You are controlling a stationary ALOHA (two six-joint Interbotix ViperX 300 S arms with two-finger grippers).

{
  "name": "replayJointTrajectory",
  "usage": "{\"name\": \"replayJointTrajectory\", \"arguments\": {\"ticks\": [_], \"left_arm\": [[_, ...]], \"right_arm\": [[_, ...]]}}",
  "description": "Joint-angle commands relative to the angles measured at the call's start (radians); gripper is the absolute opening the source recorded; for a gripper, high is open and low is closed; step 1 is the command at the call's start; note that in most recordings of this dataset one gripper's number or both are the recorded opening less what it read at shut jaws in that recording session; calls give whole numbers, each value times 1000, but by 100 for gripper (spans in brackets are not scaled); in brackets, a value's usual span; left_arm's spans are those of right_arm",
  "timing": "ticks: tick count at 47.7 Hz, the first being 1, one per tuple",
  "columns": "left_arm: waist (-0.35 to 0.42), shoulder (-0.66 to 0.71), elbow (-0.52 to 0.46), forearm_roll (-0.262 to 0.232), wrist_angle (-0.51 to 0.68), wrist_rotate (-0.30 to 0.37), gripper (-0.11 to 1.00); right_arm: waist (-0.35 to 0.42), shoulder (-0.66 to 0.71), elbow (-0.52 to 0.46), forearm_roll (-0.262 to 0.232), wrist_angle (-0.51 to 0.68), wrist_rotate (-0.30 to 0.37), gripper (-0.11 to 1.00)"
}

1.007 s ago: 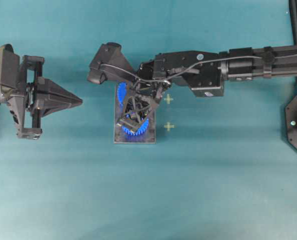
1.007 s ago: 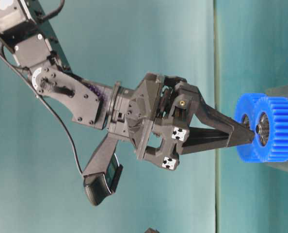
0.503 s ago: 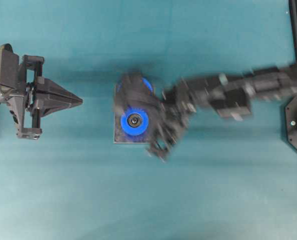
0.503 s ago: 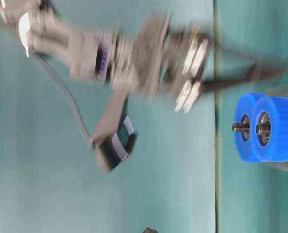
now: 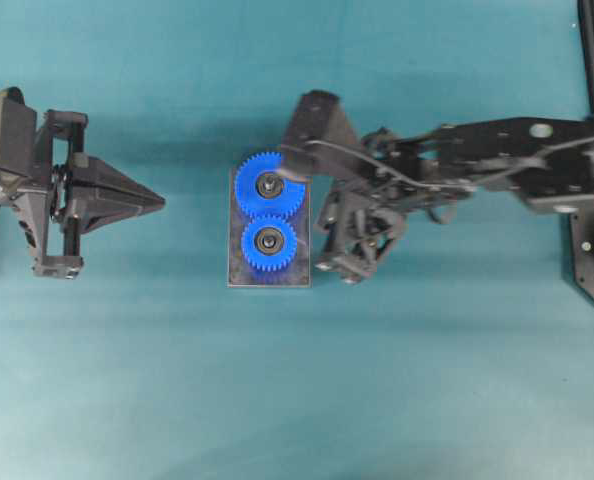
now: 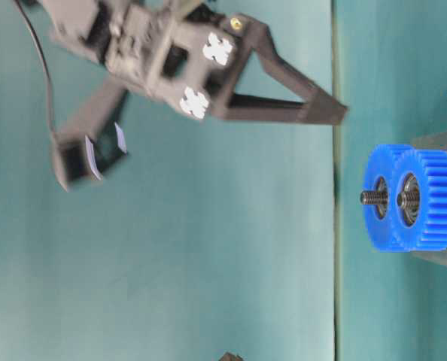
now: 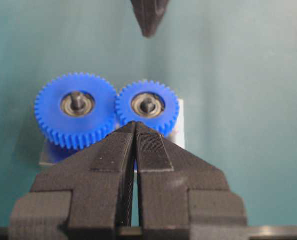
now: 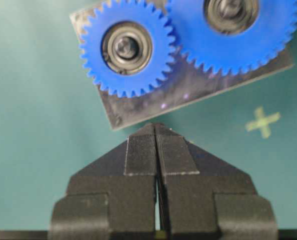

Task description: Fit the small gear onto the shaft.

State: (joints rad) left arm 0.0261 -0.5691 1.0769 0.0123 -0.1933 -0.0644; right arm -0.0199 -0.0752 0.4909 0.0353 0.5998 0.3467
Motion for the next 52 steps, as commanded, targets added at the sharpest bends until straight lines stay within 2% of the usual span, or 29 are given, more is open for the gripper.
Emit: {"name": "replayJointTrajectory", "arguments": {"ticks": [1,13,24,30,33,38,52], "left_arm": [[0,-5,-23,2,-8,0,0],[-2,-5,-23,2,-9,5,0],[-2,-2,-21,3,-9,5,0],[-2,-3,-23,2,-9,5,0],[-2,-5,-23,2,-9,5,0],[-3,-6,-25,2,-9,5,0],[-17,-2,-25,2,-8,-2,0]], "right_arm": [[-6,-64,29,-14,-58,-2,-1],[-23,-178,156,-21,-186,-3,-1],[-21,-250,242,-34,-225,-9,-1],[-11,-276,272,-66,-301,-75,-1],[-6,-284,285,-67,-351,-129,-1],[0,-284,290,-66,-394,-181,-1],[5,-276,298,-67,-383,-196,-1]]}}
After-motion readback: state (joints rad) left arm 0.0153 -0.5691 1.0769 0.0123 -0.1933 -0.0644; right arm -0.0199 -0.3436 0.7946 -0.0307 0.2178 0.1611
